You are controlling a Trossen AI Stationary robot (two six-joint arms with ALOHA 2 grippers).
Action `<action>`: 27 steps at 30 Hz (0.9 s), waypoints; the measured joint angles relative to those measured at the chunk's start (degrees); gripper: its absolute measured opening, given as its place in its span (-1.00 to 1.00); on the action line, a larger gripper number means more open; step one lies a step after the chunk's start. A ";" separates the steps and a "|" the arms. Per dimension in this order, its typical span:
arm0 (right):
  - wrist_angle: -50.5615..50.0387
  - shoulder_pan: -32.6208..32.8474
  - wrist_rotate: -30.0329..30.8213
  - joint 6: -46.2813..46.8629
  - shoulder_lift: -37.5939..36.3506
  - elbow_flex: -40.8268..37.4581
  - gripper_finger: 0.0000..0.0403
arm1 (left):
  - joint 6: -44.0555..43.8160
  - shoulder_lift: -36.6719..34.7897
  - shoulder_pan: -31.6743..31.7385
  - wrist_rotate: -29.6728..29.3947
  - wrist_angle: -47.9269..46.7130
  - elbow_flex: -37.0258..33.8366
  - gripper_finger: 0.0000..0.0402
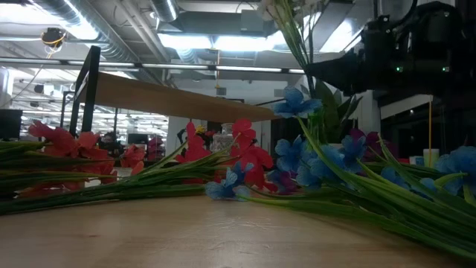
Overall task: Pick and place flowers into a vace then onto a shelf
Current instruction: Put the white flowers into the green vase
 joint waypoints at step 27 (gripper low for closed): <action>-0.07 -5.31 1.23 -3.22 0.39 -0.18 -1.00 | 0.00 0.00 -0.09 0.02 1.04 0.00 -0.98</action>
